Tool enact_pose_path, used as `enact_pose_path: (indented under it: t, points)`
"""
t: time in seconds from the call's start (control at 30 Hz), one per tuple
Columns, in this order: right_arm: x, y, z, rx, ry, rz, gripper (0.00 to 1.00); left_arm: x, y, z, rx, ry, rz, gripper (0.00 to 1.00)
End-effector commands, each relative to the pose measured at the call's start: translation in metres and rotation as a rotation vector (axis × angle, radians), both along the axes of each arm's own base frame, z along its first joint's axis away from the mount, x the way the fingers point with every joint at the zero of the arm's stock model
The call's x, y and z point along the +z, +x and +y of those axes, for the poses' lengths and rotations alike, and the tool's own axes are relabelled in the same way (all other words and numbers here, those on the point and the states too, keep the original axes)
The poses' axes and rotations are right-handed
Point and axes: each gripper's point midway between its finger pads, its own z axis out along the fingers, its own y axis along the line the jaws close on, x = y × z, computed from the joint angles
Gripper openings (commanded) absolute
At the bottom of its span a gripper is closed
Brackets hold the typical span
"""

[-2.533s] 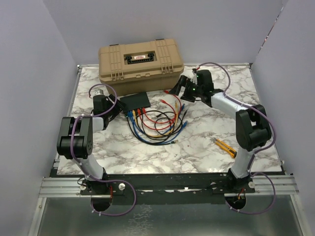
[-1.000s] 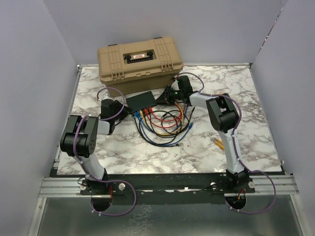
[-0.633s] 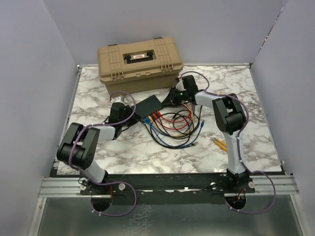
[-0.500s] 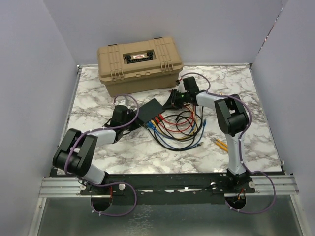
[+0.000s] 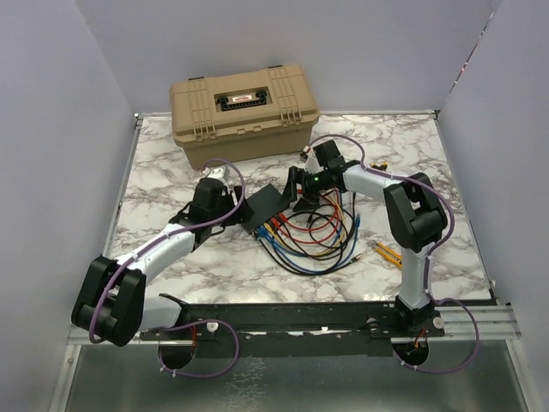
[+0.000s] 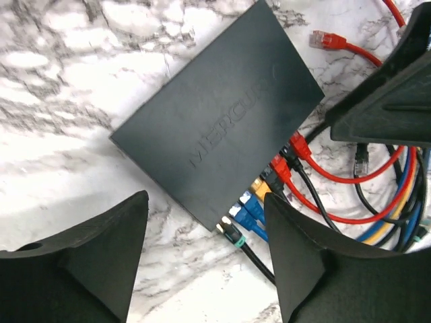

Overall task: Pull the plug from the switch port
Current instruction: Adjust the switch port at the center of the board.

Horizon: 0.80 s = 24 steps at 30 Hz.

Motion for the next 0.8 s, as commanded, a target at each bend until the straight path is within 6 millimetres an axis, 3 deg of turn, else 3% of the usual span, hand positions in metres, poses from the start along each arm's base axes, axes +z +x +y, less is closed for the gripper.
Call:
enact_pose_path:
  t: [0.0,0.23,0.4,0.53,0.77]
  points:
    - [0.017,-0.006,-0.004,-0.022,0.012,0.024,0.76,0.000,0.017,0.015,-0.054,0.174,-0.016,0.72]
    - [0.010,-0.011,0.001,-0.056,0.058,0.108,0.71,-0.010,0.055,0.005,-0.195,0.182,0.033,0.72]
    - [0.001,-0.010,0.005,-0.059,0.077,0.146,0.67,-0.029,0.070,0.001,-0.248,0.118,0.111,0.68]
    - [-0.003,-0.004,0.010,-0.062,0.088,0.158,0.66,-0.042,0.066,-0.002,-0.269,0.076,0.164,0.65]
    - [-0.009,0.010,0.021,-0.057,0.112,0.181,0.59,-0.048,0.042,-0.007,-0.274,0.011,0.215,0.58]
